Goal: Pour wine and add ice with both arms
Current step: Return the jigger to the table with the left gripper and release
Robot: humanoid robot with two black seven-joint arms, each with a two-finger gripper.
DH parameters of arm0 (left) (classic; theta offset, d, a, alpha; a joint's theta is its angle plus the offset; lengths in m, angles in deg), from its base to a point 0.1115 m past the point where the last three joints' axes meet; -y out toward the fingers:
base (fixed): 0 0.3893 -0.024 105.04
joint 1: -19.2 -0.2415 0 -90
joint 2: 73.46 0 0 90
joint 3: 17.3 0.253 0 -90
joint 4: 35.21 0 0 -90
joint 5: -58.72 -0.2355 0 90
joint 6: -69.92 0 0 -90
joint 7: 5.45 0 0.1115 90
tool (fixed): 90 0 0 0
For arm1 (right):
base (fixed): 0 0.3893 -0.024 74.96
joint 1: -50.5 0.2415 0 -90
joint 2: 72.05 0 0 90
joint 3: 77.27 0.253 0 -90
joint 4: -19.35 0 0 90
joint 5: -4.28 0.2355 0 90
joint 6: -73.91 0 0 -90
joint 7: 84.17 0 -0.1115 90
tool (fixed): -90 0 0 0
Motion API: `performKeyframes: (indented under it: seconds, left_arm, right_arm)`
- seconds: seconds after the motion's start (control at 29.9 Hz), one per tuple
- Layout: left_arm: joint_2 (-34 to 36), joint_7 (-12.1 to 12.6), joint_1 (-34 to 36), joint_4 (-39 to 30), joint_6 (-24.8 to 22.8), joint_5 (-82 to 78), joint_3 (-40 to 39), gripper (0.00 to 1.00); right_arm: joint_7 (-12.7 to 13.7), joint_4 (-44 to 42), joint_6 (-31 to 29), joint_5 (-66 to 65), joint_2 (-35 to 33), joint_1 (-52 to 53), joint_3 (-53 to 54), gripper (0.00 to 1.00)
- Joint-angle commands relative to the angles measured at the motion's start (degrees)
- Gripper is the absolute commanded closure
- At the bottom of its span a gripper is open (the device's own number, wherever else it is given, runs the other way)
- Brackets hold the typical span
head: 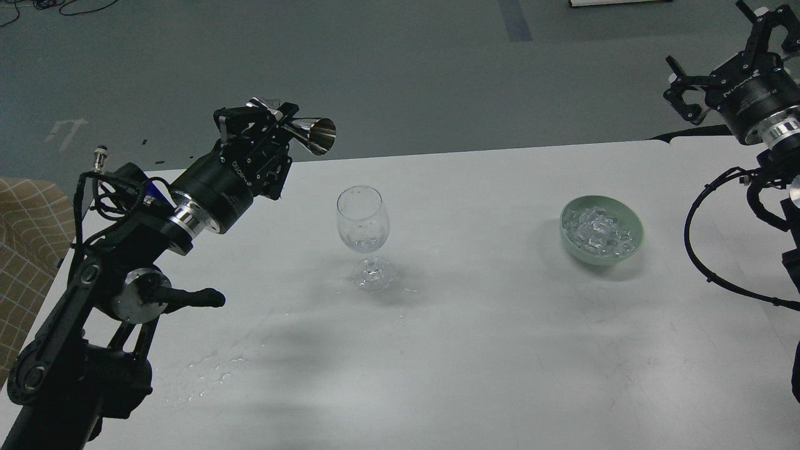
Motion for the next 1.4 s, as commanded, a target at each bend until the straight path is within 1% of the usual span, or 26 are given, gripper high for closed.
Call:
performKeyframes:
  seconds: [0.0, 0.03, 0.13, 0.17, 0.2, 0.23, 0.3, 0.43, 0.5, 0.64, 0.7, 0.74, 0.8, 0.9, 0.94, 1.0, 1.1, 1.24, 1.37]
  left_arm:
    - [-0.6, 0.3, -0.6, -0.1, 2.4, 7.2, -2.7, 1.0]
    - [-0.8, 0.5, -0.7, -0.1, 2.6, 9.0, -3.5, 1.0]
    - [-1.4, 0.6, -2.8, 2.0, 4.8, 23.0, -8.5, 1.0]
    - [-1.0, 0.6, -3.7, 3.9, 4.8, 28.6, -9.9, 1.0]
    - [-0.6, 0.0, -4.6, 6.2, 4.6, 32.2, -10.8, 1.0]
    - [-0.6, 0.0, -4.6, 6.2, 4.6, 32.2, -10.8, 1.0]
    - [-0.5, -0.2, -5.1, 11.2, 4.3, 36.6, -13.6, 1.0]
    - [-1.2, 0.5, -5.2, 18.1, 2.9, 41.0, -18.3, 1.0]
    - [-1.2, 0.4, -5.2, 20.3, 2.6, 43.0, -18.7, 1.0]
    - [-2.5, -0.6, -5.3, 25.1, 3.1, 45.8, -18.9, 1.0]
    - [-3.5, -1.3, -5.4, 26.9, 2.7, 45.8, -18.9, 1.0]
    - [-4.3, -2.0, -5.4, 28.9, 2.6, 45.8, -19.0, 1.0]
    - [-4.7, -2.4, -5.4, 31.6, 2.4, 45.8, -18.9, 1.0]
    - [-4.9, -2.5, -5.1, 34.5, 0.5, 46.0, -18.8, 1.0]
    - [-5.2, -2.6, -4.6, 36.3, -1.2, 46.1, -18.8, 1.0]
    - [-5.3, -2.6, -3.7, 38.9, -3.0, 46.6, -18.8, 1.0]
    - [-5.4, -2.6, -1.7, 43.1, -3.4, 47.3, -18.8, 1.0]
    - [-5.4, -2.6, -1.4, 44.0, -3.5, 48.4, -18.8, 1.0]
    - [-5.3, -3.1, -0.9, 44.1, -2.9, 49.2, -18.7, 0.99]
  right_arm:
    - [0.0, 0.0, 0.1, -0.1, 0.0, -0.1, 0.0, 0.0]
    - [0.0, 0.0, 0.0, -0.1, 0.0, -0.1, 0.0, 0.0]
    - [0.0, -0.1, 0.1, -0.2, 0.0, -0.2, 0.0, 0.0]
    - [0.0, -0.1, 0.2, -0.2, 0.0, -0.3, 0.0, 0.0]
    - [0.0, -0.1, 0.3, -0.2, 0.0, -0.4, 0.0, 0.0]
    - [0.0, -0.1, 0.3, -0.2, 0.0, -0.4, 0.0, 0.0]
    - [0.0, -0.1, 0.4, -0.2, 0.0, -0.7, -0.2, 0.0]
    - [0.0, 0.0, 0.4, -0.3, 0.0, -1.6, -0.2, 0.0]
    - [0.0, 0.0, 0.4, -0.3, 0.0, -1.7, -0.3, 0.0]
    - [0.0, -0.1, 0.5, -0.8, 0.0, -1.7, -0.7, 0.0]
    - [0.0, -0.2, 0.5, -0.9, -0.1, -1.7, -0.8, 0.0]
    - [0.0, -0.1, 0.5, -1.0, 0.0, -1.7, -1.1, 0.0]
    - [0.0, -0.1, 0.6, -1.2, 0.0, -1.6, -1.3, 0.0]
    - [0.1, -0.1, 0.7, -1.9, 0.0, -1.2, -1.3, 0.0]
    - [0.1, -0.1, 0.8, -2.3, -0.1, -1.1, -1.3, 0.0]
    - [0.1, -0.1, 0.9, -2.3, -0.2, -1.2, -1.3, 0.0]
    - [0.4, -0.1, 0.8, -2.4, -0.4, -1.3, -1.3, 0.0]
    - [0.5, -0.1, 0.8, -2.4, -3.3, -1.6, -1.3, 0.0]
    - [0.5, 0.1, 0.8, -2.4, -2.7, -1.7, -1.3, 0.0]
